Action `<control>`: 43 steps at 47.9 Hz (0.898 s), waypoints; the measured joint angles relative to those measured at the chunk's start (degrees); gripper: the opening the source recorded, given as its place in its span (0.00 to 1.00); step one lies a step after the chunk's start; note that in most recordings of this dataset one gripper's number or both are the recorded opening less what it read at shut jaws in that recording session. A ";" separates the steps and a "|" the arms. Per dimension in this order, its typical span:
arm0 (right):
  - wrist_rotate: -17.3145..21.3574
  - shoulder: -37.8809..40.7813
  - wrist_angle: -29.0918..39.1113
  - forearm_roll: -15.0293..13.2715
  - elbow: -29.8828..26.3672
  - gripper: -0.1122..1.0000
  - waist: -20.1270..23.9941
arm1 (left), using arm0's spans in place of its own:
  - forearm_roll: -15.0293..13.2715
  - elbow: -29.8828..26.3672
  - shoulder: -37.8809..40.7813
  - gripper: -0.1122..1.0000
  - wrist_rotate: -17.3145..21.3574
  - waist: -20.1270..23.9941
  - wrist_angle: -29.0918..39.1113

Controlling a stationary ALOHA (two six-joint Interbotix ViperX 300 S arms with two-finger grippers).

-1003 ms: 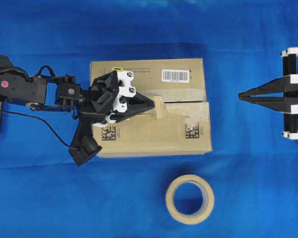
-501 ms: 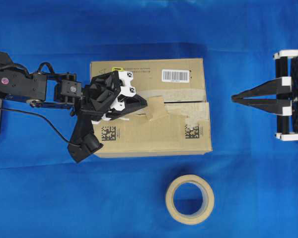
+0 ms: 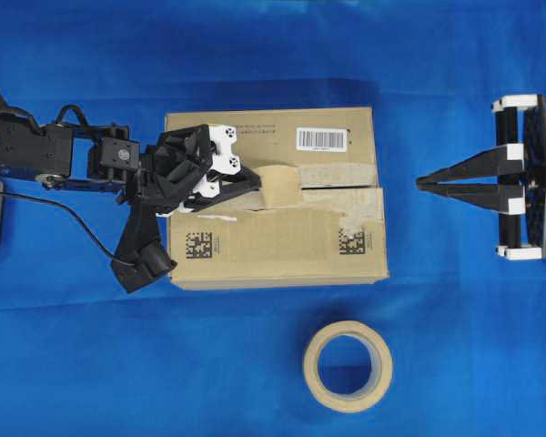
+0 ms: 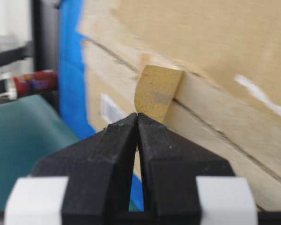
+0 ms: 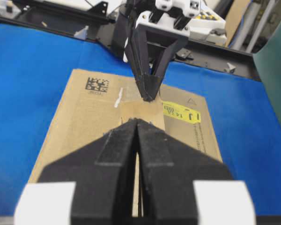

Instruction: Apply tape along the seams of the closed cardboard box to seal it securely.

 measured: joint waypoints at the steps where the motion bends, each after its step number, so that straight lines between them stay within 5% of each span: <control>1: 0.00 0.18 -0.09 0.00 -0.09 0.10 0.00 | 0.00 0.00 0.00 0.10 0.00 0.00 0.35; 31: 1.23 17.31 -5.89 2.64 -7.21 0.12 -2.37 | -0.09 -0.70 1.85 0.10 0.00 0.44 1.76; 43: 1.41 28.39 -5.10 3.78 -15.12 0.69 -2.90 | -0.09 -0.70 1.85 0.10 0.09 0.44 1.76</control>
